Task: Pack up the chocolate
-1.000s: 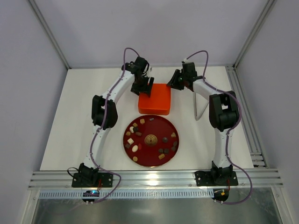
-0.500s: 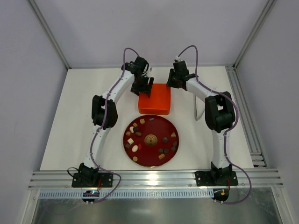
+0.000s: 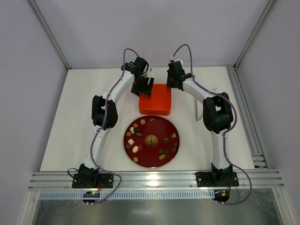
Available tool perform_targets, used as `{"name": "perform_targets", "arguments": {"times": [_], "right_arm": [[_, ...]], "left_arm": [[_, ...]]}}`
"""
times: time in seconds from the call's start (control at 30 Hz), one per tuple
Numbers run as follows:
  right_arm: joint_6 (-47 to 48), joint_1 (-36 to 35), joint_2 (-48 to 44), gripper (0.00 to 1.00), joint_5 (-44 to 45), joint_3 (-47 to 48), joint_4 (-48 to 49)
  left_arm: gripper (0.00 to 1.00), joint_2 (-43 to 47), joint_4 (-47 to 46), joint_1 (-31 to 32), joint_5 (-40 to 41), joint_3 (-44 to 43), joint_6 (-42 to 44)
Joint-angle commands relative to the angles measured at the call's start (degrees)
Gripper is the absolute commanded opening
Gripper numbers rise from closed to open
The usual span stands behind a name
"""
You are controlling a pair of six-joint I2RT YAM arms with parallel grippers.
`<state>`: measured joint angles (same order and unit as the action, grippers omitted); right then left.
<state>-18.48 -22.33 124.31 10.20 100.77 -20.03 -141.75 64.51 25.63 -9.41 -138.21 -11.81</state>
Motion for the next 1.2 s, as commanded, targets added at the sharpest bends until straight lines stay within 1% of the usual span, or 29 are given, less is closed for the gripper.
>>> {"name": "perform_targets", "arguments": {"times": [0.0, 0.17, 0.27, 0.3, 0.37, 0.4, 0.47, 0.57, 0.63, 0.7, 0.73, 0.9, 0.97, 1.17], "right_arm": [[2.49, -0.35, 6.82, 0.27, 0.53, -2.51, -15.91], [2.83, -0.52, 7.17, 0.23, 0.09, -2.16, -15.74], [3.36, -0.44, 7.7, 0.24, -1.05, -0.84, -16.88], [3.19, -0.35, 7.61, 0.28, -1.58, -0.84, -16.8], [3.19, -0.35, 7.26, 0.34, -3.5, -1.36, -16.18], [3.1, -0.26, 6.74, 0.41, -4.04, -1.45, -15.48], [3.54, -0.26, 6.56, 0.45, -5.26, -0.67, -15.48], [3.45, 0.44, 6.91, 0.47, -7.55, 2.05, -16.61], [3.1, 1.41, 7.26, 0.48, -9.4, 3.46, -16.53], [2.57, 2.02, 7.17, 0.48, -13.96, 3.64, -16.1], [2.48, 2.37, 7.0, 0.5, -14.67, 3.64, -15.92], [1.96, 3.16, 6.03, 0.54, -16.87, 4.61, -15.74], [1.78, 3.51, 5.68, 0.54, -18.01, 4.87, -15.39], [1.52, 4.13, 4.72, 0.55, -17.76, 6.1, -14.87]], "left_arm": [[0.7, -3.8, 6.15, -0.05, 1.85, 2.07, 0.92], [0.71, -2.04, 3.78, -0.31, 0.01, 3.83, 0.04], [0.73, -0.81, 2.12, -0.75, -1.66, 4.09, -1.45], [0.73, -0.46, 0.54, -0.84, -2.53, 4.27, -1.81], [0.75, 0.34, -0.7, -1.37, -2.98, 4.18, -3.39], [0.75, 0.34, -1.31, -1.63, -3.59, 4.01, -3.74], [0.75, 0.07, -1.32, -2.07, -2.46, 2.43, -5.06], [0.75, 0.86, -2.89, -2.51, 0.44, 2.68, -6.9], [0.75, 2.09, -6.23, -2.6, 0.8, 4.08, -7.34], [0.75, 4.2, -8.69, -2.6, 1.58, 6.46, -8.22], [0.76, 4.64, -10.01, -2.69, 1.76, 6.64, -8.4], [0.76, 4.73, -10.89, -3.92, 2.55, 4.88, -10.07], [0.76, 5.08, -12.29, -4.27, 2.82, 5.14, -10.51], [0.76, 7.37, -16.96, -4.8, 1.24, 7.26, -10.86]]}}
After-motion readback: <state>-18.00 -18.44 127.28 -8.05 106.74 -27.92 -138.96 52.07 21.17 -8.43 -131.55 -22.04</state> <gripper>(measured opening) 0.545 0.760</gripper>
